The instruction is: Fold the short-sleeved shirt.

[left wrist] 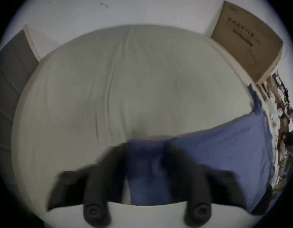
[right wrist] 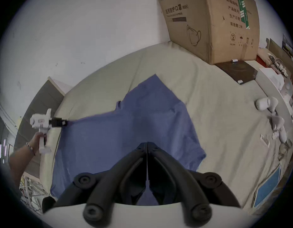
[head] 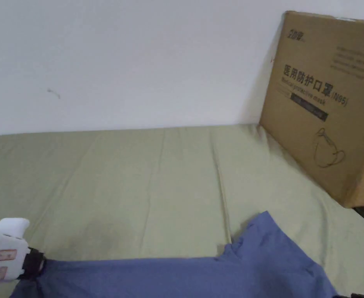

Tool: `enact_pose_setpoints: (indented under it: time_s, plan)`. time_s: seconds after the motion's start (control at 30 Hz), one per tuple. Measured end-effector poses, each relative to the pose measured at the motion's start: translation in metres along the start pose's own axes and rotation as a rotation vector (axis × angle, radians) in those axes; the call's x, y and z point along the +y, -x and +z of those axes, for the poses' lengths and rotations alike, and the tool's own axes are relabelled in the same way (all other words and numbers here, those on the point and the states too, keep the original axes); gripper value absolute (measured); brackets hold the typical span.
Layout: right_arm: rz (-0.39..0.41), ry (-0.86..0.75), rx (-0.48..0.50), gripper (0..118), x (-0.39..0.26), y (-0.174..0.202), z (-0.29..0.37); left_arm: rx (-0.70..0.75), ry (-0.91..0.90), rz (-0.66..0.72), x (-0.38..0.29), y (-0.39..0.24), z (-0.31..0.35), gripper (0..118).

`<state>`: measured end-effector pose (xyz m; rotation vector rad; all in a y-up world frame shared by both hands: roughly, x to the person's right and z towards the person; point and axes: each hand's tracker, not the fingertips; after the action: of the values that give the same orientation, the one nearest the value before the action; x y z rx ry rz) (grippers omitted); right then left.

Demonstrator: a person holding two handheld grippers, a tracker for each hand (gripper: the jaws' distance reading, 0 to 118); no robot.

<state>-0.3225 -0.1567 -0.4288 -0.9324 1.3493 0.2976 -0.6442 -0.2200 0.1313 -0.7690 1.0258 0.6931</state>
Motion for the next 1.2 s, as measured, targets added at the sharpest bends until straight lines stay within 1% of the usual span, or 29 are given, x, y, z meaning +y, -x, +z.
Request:
enact_pose_setpoints:
  time_s: [0.03,0.07,0.13,0.17,0.2,0.23,0.27,0.3,0.33,0.37,0.4,0.43,0.47,0.5,0.53,0.57,0.6,0.63,0.67,0.73,0.8,0.83,0.87,0.93,1.07,1.13,1.2]
  plan:
    - [-0.002,-0.01,0.004,27,0.014,-0.003,-0.008,-0.072,-0.01,0.021,0.001,-0.004,0.015,3]
    - [-0.006,-0.016,0.007,27,0.028,-0.006,-0.018,-0.066,-0.031,0.016,0.0,-0.007,0.027,3]
    - [-0.025,0.007,-0.001,99,0.058,-0.012,-0.045,-0.034,-0.059,-0.02,-0.001,-0.009,0.047,3]
    - [-0.051,0.033,-0.023,118,0.071,-0.016,-0.06,-0.041,-0.076,-0.028,-0.002,-0.007,0.054,3]
    - [-0.077,0.065,-0.042,117,0.084,-0.021,-0.076,-0.042,-0.085,-0.024,-0.003,-0.005,0.061,3]
    - [-0.104,0.096,-0.041,117,0.095,-0.026,-0.094,-0.041,-0.099,-0.019,-0.004,-0.004,0.07,3]
    - [-0.198,0.034,-0.061,117,0.101,-0.031,-0.106,-0.044,-0.11,-0.015,-0.005,-0.002,0.078,3]
    - [-0.152,0.1,-0.09,116,0.107,-0.038,-0.125,-0.044,-0.118,-0.017,-0.006,-0.013,0.089,3]
    - [-0.137,0.134,-0.129,116,0.115,-0.05,-0.147,-0.046,-0.12,-0.022,-0.007,-0.013,0.096,3]
    - [-0.114,0.166,-0.184,112,0.118,-0.053,-0.164,-0.048,-0.119,-0.031,-0.009,-0.013,0.1,3]
    - [-0.075,0.195,-0.204,107,0.118,-0.055,-0.176,-0.038,-0.118,-0.046,-0.011,-0.013,0.102,3]
    - [-0.031,0.245,-0.214,100,0.118,-0.056,-0.188,-0.026,-0.11,-0.061,-0.016,-0.026,0.106,3]
    - [0.016,0.282,-0.217,88,0.123,-0.038,-0.19,-0.021,-0.099,-0.066,-0.019,-0.027,0.107,3]
    - [0.048,0.309,-0.224,82,0.121,-0.035,-0.195,-0.02,-0.094,-0.07,-0.021,-0.026,0.108,3]
    - [0.071,0.339,-0.232,65,0.118,-0.032,-0.2,-0.022,-0.087,-0.073,-0.023,-0.025,0.11,3]
    - [0.088,0.347,-0.257,14,0.116,-0.027,-0.201,-0.021,-0.082,-0.074,-0.021,-0.019,0.103,3]
    - [0.131,0.322,-0.288,0,0.112,-0.014,-0.189,-0.022,-0.081,-0.074,-0.023,-0.018,0.105,3]
    - [0.131,0.293,-0.253,0,0.112,-0.008,-0.178,-0.021,-0.081,-0.072,-0.025,-0.018,0.109,3]
    - [0.108,0.283,-0.185,0,0.113,-0.004,-0.169,-0.026,-0.081,-0.064,-0.027,-0.017,0.114,3]
    - [0.044,0.255,-0.09,0,0.116,0.005,-0.145,-0.026,-0.113,-0.054,-0.03,-0.018,0.13,3]
    - [0.097,0.151,-0.139,0,0.121,0.019,-0.111,0.01,-0.163,-0.064,-0.03,-0.019,0.151,3]
    - [0.104,0.104,-0.138,0,0.126,0.024,-0.09,0.014,-0.18,-0.047,-0.028,-0.018,0.161,3]
    - [0.1,0.069,-0.115,0,0.131,0.028,-0.069,0.012,-0.197,-0.029,-0.027,-0.018,0.175,3]
    - [0.096,0.004,-0.102,0,0.142,0.037,-0.025,0.001,-0.237,-0.015,-0.025,-0.018,0.207,3]
    - [0.142,-0.163,-0.062,0,0.157,0.068,0.079,0.031,-0.344,-0.051,-0.022,-0.036,0.28,3]
    - [0.131,-0.24,-0.045,0,0.164,0.082,0.124,0.028,-0.387,-0.049,-0.016,-0.025,0.307,3]
    - [0.146,-0.271,-0.036,0,0.172,0.096,0.162,0.031,-0.448,-0.051,-0.013,-0.029,0.342,3]
